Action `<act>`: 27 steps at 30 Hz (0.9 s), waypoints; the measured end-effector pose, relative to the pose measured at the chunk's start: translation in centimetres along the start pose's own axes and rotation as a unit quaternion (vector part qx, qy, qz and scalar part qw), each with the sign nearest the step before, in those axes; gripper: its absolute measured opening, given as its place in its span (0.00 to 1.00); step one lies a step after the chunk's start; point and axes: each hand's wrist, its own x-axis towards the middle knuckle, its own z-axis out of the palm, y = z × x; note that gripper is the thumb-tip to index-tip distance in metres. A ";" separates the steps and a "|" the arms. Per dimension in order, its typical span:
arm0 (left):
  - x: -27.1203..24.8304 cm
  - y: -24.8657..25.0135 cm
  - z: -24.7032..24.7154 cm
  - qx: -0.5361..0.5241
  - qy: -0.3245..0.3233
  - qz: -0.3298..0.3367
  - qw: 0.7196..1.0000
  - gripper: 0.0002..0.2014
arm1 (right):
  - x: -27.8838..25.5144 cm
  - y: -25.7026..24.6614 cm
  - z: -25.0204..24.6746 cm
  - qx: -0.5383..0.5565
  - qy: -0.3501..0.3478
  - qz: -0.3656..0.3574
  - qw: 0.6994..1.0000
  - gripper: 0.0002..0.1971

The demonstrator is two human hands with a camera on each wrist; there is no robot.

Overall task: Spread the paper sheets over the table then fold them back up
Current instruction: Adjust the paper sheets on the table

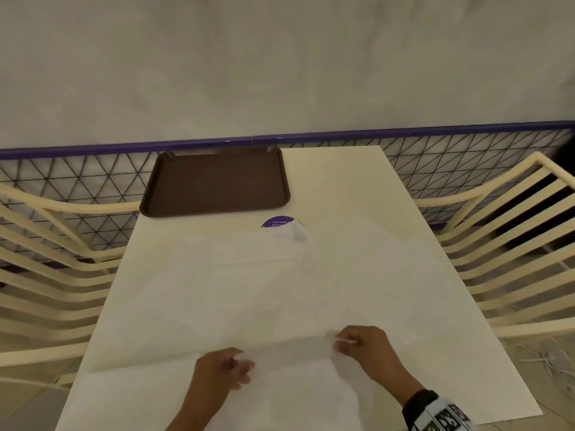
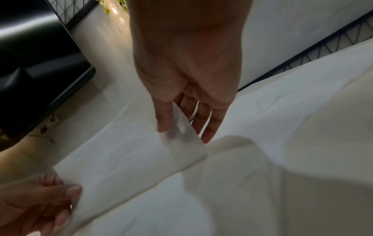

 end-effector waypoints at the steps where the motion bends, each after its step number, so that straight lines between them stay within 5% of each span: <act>1: 0.5 0.4 0.1 0.003 0.009 0.006 1.000 0.07 | 0.6 -0.4 -0.1 0.007 0.019 0.007 1.000 0.20; 4: 2.2 1.4 0.3 0.022 0.029 0.002 0.999 0.14 | 2.3 -1.7 -0.1 0.026 0.033 0.004 0.999 0.11; 6: 2.9 1.8 0.4 -0.013 0.034 -0.021 0.999 0.07 | 2.8 -2.4 0.0 0.010 0.021 0.010 1.000 0.06; 9: 2.9 1.4 0.4 -0.027 0.087 0.008 0.996 0.18 | 2.4 -1.9 -0.4 -0.104 0.029 0.009 0.994 0.26; 12: 1.1 0.5 0.3 0.087 0.120 0.150 0.978 0.17 | 0.6 -0.5 -1.5 -0.199 0.080 -0.056 0.975 0.30; 14: -0.4 0.5 0.7 0.203 0.028 0.223 0.953 0.13 | -0.5 0.0 -1.0 -0.222 0.083 -0.121 0.964 0.23; 15: -0.8 0.4 1.4 0.258 -0.043 0.237 0.936 0.20 | -0.8 -0.1 -0.4 -0.239 0.060 -0.162 0.955 0.21; 18: -0.5 0.4 3.9 0.386 -0.137 0.322 0.854 0.39 | -1.1 -0.8 3.1 -0.308 -0.112 -0.250 0.911 0.34; 20: 0.3 -0.6 4.7 0.390 -0.235 0.316 0.833 0.46 | -0.8 -0.4 5.2 -0.353 -0.200 -0.231 0.884 0.41; 24: 0.9 -0.5 4.8 0.435 -0.263 0.277 0.816 0.46 | -0.9 1.2 5.6 -0.410 -0.244 -0.135 0.868 0.32; 27: 0.6 -1.1 3.4 0.487 -0.232 0.251 0.804 0.42 | -0.8 2.8 3.1 -0.413 -0.211 -0.109 0.879 0.30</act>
